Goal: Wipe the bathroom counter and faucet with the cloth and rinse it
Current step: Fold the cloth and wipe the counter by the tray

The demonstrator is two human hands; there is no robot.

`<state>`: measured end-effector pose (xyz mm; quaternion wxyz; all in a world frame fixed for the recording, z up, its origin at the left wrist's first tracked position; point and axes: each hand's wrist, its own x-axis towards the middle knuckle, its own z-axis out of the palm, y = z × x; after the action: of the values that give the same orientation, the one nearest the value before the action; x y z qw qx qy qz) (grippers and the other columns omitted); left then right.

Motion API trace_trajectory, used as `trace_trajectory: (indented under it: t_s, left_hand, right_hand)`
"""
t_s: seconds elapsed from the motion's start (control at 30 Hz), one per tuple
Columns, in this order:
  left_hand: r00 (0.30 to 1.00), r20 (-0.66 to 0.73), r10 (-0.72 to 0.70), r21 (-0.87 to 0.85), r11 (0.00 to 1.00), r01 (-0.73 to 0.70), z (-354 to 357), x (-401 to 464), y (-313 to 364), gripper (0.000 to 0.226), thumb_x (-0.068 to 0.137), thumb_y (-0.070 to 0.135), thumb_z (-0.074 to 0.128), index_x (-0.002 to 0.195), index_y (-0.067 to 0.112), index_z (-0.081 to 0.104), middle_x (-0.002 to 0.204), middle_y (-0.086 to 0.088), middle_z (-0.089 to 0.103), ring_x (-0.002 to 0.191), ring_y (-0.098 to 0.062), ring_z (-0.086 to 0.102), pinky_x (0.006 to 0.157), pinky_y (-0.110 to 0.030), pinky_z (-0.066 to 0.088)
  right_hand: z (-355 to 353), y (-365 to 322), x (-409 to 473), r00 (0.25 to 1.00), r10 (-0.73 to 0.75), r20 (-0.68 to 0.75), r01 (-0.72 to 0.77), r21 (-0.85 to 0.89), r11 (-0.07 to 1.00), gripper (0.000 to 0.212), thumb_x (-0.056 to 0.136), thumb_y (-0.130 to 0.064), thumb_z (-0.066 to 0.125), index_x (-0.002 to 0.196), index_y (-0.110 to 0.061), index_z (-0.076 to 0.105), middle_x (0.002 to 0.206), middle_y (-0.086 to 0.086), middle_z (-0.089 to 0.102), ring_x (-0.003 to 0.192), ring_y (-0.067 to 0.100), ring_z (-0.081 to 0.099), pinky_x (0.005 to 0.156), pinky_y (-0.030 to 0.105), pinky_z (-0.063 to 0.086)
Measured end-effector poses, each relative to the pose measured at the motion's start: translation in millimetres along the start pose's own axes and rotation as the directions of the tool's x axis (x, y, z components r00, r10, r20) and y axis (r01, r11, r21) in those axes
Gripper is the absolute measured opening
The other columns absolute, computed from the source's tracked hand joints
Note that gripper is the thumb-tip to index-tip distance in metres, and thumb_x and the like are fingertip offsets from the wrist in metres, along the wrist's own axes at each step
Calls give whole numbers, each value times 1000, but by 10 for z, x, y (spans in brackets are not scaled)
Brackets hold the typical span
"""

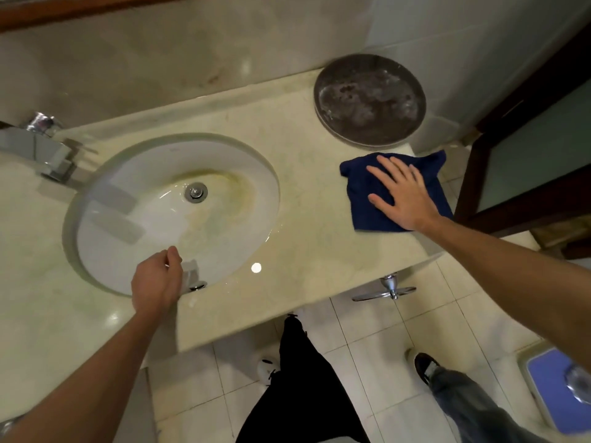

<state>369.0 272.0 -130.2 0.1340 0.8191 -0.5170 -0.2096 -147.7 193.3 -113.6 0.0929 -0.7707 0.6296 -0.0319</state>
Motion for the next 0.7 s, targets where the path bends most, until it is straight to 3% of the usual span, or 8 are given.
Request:
trace_trajectory:
  t_s: [0.3, 0.57, 0.7]
  left_hand:
    - [997, 44, 60, 7, 998, -60, -16, -30, 64, 52, 104, 42, 31, 89, 14, 72, 86, -4, 65, 81, -31, 59, 74, -40, 49]
    - [998, 49, 35, -46, 998, -33, -1, -25, 28, 66, 102, 53, 23, 84, 8, 68, 82, -7, 68, 76, -29, 62, 74, -43, 54]
    - [998, 58, 12, -60, 998, -9, -15, -21, 46, 68, 103, 54, 24, 88, 5, 68, 85, -11, 69, 81, -33, 63, 74, -42, 51]
  right_hand:
    - [87, -54, -592, 1000, 18, -1, -18, -66, 998, 67, 101, -58, 30, 160, -28, 30, 170, 2, 19, 156, 30, 16, 124, 59, 15]
    - [218, -656, -725, 998, 55, 1, -55, -92, 994, 68, 99, -56, 34, 160, -25, 32, 169, 4, 21, 155, 31, 20, 122, 61, 18]
    - [317, -1268, -560, 999, -19, 39, 24, -107, 994, 70, 97, -58, 36, 160, -29, 30, 170, 2, 19, 156, 29, 18, 123, 59, 17]
